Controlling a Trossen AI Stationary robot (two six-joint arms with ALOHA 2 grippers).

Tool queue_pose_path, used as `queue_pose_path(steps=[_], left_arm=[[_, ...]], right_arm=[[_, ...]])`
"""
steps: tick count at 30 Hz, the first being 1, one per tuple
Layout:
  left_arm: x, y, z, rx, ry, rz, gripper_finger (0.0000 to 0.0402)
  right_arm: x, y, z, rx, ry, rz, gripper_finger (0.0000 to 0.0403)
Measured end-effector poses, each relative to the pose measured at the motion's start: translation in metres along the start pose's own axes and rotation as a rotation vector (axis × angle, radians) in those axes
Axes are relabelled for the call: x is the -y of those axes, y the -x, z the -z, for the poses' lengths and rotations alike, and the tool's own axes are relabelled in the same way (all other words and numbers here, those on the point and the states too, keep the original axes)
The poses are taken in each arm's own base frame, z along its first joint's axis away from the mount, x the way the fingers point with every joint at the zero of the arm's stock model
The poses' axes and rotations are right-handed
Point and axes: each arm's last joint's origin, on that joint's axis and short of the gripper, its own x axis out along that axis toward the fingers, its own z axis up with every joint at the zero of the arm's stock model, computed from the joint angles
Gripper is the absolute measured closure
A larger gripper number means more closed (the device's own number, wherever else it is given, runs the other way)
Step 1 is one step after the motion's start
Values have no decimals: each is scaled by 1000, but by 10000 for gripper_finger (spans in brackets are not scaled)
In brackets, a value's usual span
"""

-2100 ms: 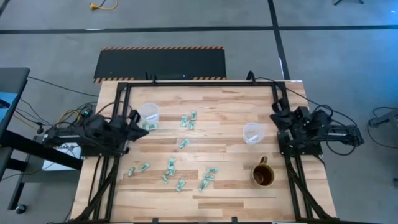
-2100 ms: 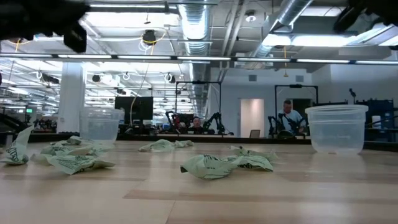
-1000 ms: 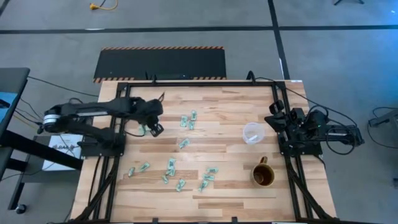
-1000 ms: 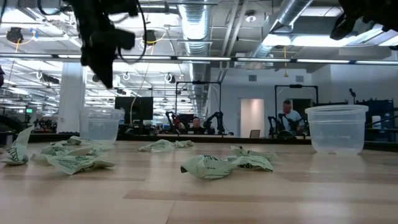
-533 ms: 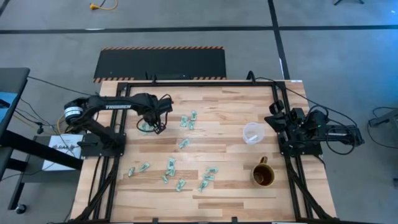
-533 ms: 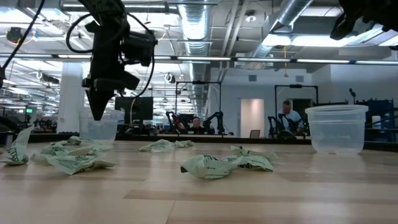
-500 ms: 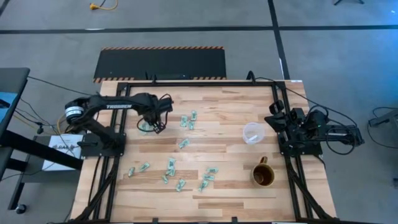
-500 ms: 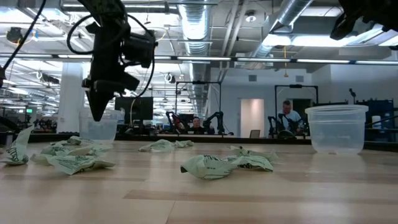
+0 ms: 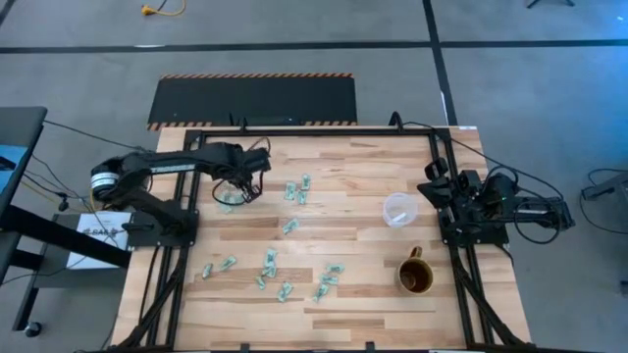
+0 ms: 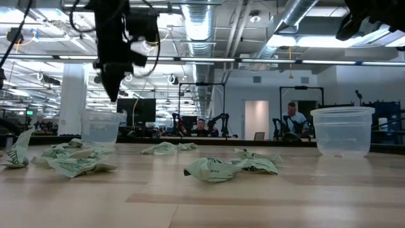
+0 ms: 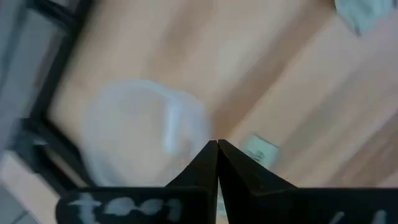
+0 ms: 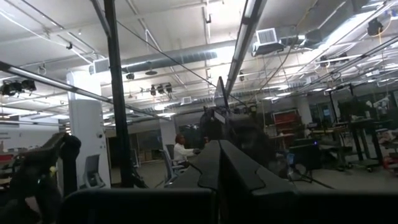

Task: Pick and place Stevia / Truvia into bins
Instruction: Move the left container to the top middle of the table

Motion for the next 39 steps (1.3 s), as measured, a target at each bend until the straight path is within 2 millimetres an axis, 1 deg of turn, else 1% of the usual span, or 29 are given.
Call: queue_pose_path(steps=[2,5,10,12,14,21,28,31,39], left_arm=[[-14,7,-1,40,60,-29,401],[-34,7,-1,39,151,18,401],[-64,-13,-1,-39,253,16,401],[-71,-22,0,-77,276,29,401],[-75,-29,-1,-103,287,67,401],[-68,-58,-18,-121,252,168,401],[-50,-88,-25,-206,173,286,401],[-42,-91,-28,-201,129,345,401],[-19,-81,-32,-140,25,407,401]], right_arm=[[0,0,0,0,0,0,403],[0,0,0,0,0,0,403],[0,0,0,0,0,0,403],[0,0,0,0,0,0,403],[0,0,0,-4,0,0,403],[0,0,1,-12,-1,2,403],[0,0,1,-15,-1,2,403],[0,0,1,-15,-1,2,403],[0,0,1,-15,-1,2,403]])
